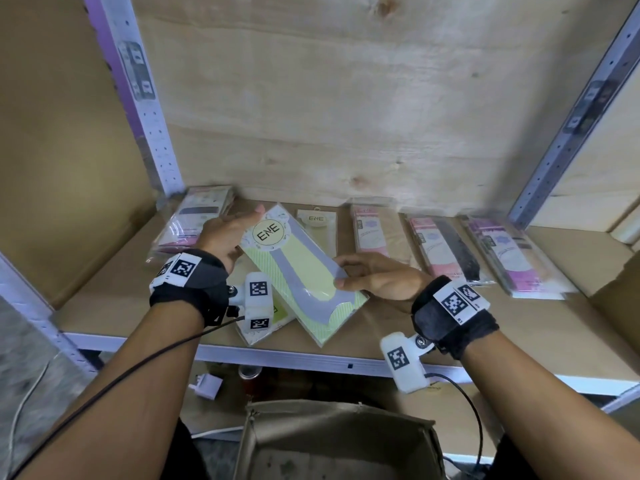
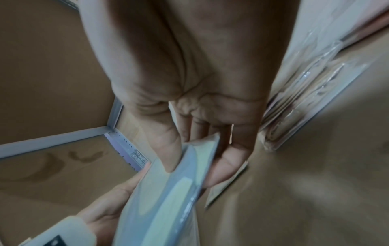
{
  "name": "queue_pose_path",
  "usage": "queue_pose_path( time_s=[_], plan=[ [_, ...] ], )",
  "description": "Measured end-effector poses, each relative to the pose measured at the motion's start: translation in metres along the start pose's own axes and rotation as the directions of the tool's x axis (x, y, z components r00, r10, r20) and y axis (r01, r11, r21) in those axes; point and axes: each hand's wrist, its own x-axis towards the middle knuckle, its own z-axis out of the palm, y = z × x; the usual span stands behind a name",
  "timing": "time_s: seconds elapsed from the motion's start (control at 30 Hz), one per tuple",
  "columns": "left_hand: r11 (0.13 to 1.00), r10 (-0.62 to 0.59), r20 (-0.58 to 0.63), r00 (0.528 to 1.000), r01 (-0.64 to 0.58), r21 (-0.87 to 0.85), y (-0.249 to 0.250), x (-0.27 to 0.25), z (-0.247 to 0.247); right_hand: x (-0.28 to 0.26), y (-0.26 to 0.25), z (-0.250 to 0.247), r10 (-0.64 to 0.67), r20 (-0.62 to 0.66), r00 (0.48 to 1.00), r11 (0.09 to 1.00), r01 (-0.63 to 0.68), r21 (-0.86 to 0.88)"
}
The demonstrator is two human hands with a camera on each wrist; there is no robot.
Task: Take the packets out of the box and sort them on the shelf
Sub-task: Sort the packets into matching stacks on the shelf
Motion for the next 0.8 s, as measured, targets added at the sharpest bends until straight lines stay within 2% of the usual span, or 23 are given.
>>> queue_pose_path(
  time_s=[0.13, 0.2, 0.37, 0.47, 0.57, 0.7, 0.8],
  plan=[
    [0.994, -0.044, 0.033, 0.999, 0.047, -0.1, 0.001, 0.001, 0.007, -0.001, -0.001, -0.005, -0.041, -0.061, 0.997, 0.998, 0.043, 0.044],
    [0.991, -0.037, 0.11, 0.993, 0.05, -0.126, 0.003, -0.002, 0.011, 0.001, -0.006, -0.007, -0.066, -0.106, 0.992, 0.993, 0.076, 0.094],
    [0.991, -0.086, 0.377, 0.922, 0.041, 0.126, 0.003, -0.013, 0.021, 0.017, -0.021, -0.006, -0.016, -0.304, 0.952, 0.937, 0.12, 0.328],
    [0.982, -0.098, 0.445, 0.89, 0.014, 0.189, 0.003, -0.016, 0.024, 0.03, -0.028, -0.004, 0.042, -0.341, 0.939, 0.926, 0.092, 0.366],
    [0.984, -0.076, 0.427, 0.901, -0.003, 0.18, 0.001, -0.012, 0.02, 0.046, -0.028, -0.006, 0.111, -0.372, 0.922, 0.946, 0.017, 0.324],
    [0.974, -0.059, 0.412, 0.909, -0.037, 0.223, -0.002, -0.004, 0.015, 0.065, -0.03, -0.011, 0.158, -0.427, 0.891, 0.987, -0.13, 0.092],
    [0.954, 0.007, 0.311, 0.95, -0.099, 0.283, -0.009, 0.006, 0.018, 0.078, -0.035, -0.014, 0.173, -0.439, 0.882, 0.978, -0.208, -0.032]
  ],
)
